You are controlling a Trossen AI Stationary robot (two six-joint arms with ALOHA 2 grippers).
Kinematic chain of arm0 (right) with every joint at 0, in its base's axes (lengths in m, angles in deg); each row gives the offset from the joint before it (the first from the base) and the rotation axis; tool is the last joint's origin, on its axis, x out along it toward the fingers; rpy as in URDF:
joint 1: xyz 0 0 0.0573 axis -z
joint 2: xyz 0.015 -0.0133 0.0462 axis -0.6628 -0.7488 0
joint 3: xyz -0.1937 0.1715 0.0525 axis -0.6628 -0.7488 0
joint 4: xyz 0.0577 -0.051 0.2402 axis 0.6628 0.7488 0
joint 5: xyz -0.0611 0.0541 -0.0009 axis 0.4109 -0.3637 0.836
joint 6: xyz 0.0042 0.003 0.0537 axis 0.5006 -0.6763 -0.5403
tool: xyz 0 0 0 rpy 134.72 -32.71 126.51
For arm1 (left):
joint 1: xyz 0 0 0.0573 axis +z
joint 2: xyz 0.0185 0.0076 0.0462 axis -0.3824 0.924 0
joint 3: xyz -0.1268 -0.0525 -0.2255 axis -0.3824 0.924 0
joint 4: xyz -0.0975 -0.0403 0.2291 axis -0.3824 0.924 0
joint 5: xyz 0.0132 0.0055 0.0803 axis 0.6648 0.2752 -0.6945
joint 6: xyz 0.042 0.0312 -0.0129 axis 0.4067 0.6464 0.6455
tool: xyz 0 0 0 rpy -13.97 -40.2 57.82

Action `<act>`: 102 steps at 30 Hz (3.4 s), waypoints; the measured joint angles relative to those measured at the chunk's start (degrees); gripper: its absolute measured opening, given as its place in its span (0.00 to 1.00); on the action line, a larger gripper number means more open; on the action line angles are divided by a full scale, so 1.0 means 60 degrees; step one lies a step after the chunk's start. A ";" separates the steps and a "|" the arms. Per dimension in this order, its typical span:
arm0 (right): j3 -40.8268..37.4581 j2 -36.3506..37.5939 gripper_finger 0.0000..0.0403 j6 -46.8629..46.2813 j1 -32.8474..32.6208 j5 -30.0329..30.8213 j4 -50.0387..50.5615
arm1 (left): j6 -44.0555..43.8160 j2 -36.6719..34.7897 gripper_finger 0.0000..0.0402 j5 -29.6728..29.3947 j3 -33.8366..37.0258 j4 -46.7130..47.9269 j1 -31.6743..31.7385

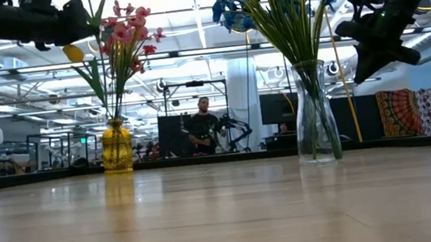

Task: Sort flowers into vase by color
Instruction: Put the yellow tulip into the yellow vase

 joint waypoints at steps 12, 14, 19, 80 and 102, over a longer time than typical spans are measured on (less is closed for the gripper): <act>0.0002 0.0000 0.00 0.0004 0.0001 0.0003 -0.0364 | 0.0105 0.0061 0.00 0.0029 0.0000 -0.0466 0.0018; 0.0000 0.0000 0.00 0.0004 0.0001 0.0003 -0.0364 | 0.0427 0.0154 0.00 0.0029 0.0000 -0.0702 0.0022; 0.0000 0.0000 0.00 0.0000 0.0003 0.0003 -0.0364 | 0.0455 0.0559 0.00 -0.0085 0.0000 -0.0615 0.0022; 0.0004 0.0000 0.00 -0.0084 0.0002 -0.0005 -0.0389 | -0.3767 0.2739 0.11 -0.0645 0.1036 -0.0302 0.0084; 0.0004 0.0000 0.00 -0.0095 -0.0001 -0.0005 -0.0378 | -0.3681 0.1957 0.43 0.0109 0.0481 -0.0215 -0.0353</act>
